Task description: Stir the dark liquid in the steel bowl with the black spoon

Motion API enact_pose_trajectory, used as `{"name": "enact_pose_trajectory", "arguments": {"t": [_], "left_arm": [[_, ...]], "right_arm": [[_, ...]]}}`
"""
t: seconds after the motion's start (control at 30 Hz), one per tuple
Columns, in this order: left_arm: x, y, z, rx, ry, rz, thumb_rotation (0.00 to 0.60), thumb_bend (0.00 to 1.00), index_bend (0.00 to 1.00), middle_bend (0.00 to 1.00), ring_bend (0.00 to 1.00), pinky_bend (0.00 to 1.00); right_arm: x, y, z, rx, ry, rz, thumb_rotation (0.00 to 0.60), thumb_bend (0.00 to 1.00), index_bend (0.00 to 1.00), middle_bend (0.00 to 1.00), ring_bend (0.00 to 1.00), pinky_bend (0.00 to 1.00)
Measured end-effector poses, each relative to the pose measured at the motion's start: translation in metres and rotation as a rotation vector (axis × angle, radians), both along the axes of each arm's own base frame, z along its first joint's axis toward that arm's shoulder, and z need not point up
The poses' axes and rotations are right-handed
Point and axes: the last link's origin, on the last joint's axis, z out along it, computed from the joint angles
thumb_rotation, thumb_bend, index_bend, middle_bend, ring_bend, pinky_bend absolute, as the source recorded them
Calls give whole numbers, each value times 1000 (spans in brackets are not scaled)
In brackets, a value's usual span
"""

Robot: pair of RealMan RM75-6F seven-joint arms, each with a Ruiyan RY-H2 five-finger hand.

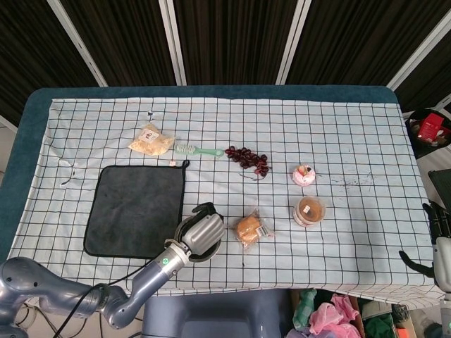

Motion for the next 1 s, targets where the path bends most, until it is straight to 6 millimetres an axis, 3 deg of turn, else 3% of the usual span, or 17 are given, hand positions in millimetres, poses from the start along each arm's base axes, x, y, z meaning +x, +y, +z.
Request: {"name": "enact_pose_trajectory", "arguments": {"t": [0.27, 0.57, 0.83, 1.0], "left_arm": [[9, -18, -8, -52, -13, -42, 600, 457, 650, 970, 826, 733], [7, -40, -3, -103, -25, -65, 600, 457, 651, 971, 826, 733], [-8, -49, 10, -118, -12, -32, 600, 457, 651, 971, 826, 733], [-24, -43, 20, -91, 15, -2, 600, 457, 651, 971, 826, 733]], "right_arm": [[0, 0, 2, -8, -7, 1, 600, 115, 32, 8, 62, 217], [1, 0, 1, -5, -4, 5, 600, 115, 32, 8, 62, 217], [1, 0, 0, -6, -1, 3, 600, 114, 32, 8, 62, 217], [2, 0, -1, 0, 1, 5, 600, 114, 32, 8, 61, 217]]}}
